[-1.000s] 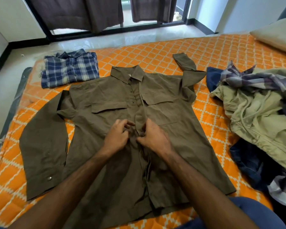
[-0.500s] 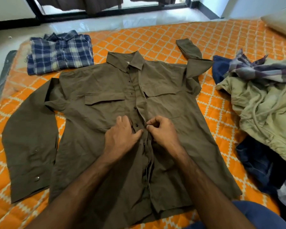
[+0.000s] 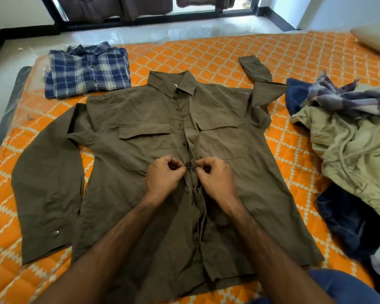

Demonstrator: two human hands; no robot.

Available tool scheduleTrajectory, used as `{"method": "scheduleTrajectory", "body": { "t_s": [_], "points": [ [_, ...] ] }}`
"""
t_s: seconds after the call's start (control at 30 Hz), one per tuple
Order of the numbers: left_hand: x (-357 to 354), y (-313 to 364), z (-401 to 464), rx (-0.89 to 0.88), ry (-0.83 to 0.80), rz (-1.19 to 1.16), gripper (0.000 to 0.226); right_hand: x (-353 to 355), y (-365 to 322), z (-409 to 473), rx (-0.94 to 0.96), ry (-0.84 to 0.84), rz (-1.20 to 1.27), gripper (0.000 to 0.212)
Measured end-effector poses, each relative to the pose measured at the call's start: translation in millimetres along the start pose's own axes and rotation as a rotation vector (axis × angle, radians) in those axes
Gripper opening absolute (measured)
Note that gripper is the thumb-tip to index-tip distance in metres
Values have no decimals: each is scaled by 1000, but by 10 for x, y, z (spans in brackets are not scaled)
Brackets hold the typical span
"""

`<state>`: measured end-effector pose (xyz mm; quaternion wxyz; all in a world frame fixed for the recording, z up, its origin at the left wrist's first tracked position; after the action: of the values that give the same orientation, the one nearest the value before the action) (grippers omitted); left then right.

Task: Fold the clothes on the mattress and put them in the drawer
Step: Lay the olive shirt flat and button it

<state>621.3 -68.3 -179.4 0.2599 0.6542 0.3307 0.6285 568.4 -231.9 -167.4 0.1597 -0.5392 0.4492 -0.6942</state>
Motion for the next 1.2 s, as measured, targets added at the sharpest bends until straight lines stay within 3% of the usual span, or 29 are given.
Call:
{"method": "scheduleTrajectory", "body": {
  "t_s": [0.23, 0.43, 0.6, 0.73, 0.83, 0.97, 1.07, 1.2],
  "points": [
    [-34, -53, -23, 55, -6, -184, 6, -88, 34, -30, -25, 17, 15, 18],
    [-45, -42, -95, 65, 66, -236, 8, -201, 58, -124, -166, 68, 169, 17],
    [-35, -26, -160, 46, 107, -256, 8, -339, 96, -227, -239, 73, 175, 31],
    [-33, 1, -106, 5, 43, -214, 7, -251, 60, -119, -243, 4, 117, 16],
    [33, 67, 81, -78, -44, -85, 7, -149, -96, 128, -145, -73, 73, 27],
    [134, 249, 530, -176, 77, 31, 10, -236, -519, 506, 146, -86, -232, 49],
    [-8, 259, 784, -60, 5, 86, 14, -306, -565, 625, 129, -136, -375, 45],
    [-242, 164, 841, -25, -113, -9, 28, -317, -363, 629, 40, -60, -289, 40]
  ]
}}
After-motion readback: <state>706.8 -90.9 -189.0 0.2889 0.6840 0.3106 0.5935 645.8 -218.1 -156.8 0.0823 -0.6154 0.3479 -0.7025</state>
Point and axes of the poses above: each hand's wrist, its own z-axis towards the middle knuckle, its own x-axis out of the back of the hand, y = z × x, the point moved 6 cm from there along z, towards the middle knuckle, and after that the axes turned 10 degrees about y, right-handed, at the moved point
